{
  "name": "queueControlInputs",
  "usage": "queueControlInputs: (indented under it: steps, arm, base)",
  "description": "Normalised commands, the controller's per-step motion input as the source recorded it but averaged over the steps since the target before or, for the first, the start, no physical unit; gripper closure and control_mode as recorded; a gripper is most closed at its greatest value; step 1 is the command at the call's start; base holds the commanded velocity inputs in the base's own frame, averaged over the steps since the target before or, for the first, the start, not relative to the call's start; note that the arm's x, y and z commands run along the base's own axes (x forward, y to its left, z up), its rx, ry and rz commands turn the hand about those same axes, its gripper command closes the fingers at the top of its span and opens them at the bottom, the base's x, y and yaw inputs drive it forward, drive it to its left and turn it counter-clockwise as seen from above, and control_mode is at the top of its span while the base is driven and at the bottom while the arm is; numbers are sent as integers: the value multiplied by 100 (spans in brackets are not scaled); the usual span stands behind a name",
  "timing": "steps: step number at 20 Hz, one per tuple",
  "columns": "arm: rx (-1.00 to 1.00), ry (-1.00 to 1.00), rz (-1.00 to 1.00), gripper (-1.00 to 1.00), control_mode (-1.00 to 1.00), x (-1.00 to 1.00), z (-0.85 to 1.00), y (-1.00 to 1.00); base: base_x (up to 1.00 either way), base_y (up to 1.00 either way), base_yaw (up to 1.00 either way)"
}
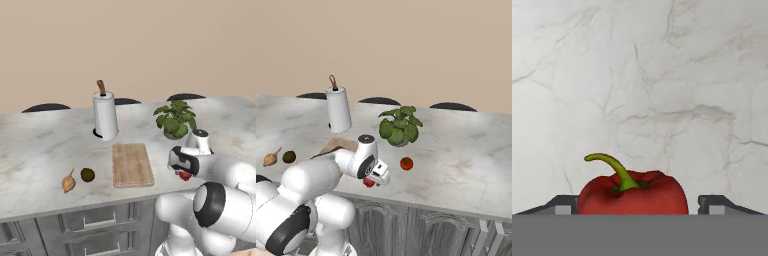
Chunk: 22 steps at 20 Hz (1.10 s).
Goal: Place the avocado, onion, tomato, and bell pepper on the cutting board.
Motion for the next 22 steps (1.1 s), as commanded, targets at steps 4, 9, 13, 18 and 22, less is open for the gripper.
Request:
queueControlInputs:
  steps: [4,9,13,18,22]
  arm:
    - [0,4,-2,100,-100,0,-24,0]
    - [0,0,0,100,-100,0,0,1]
    - [0,0,8,100,-100,0,10,2]
    - [5,-2,18,100,-100,1,43,6]
    - [7,-1,22,100,-100,12,53,19]
  base:
    - [0,0,0]
    - [0,0,0]
    - [0,0,0]
    - [0,0,0]
    - [0,0,0]
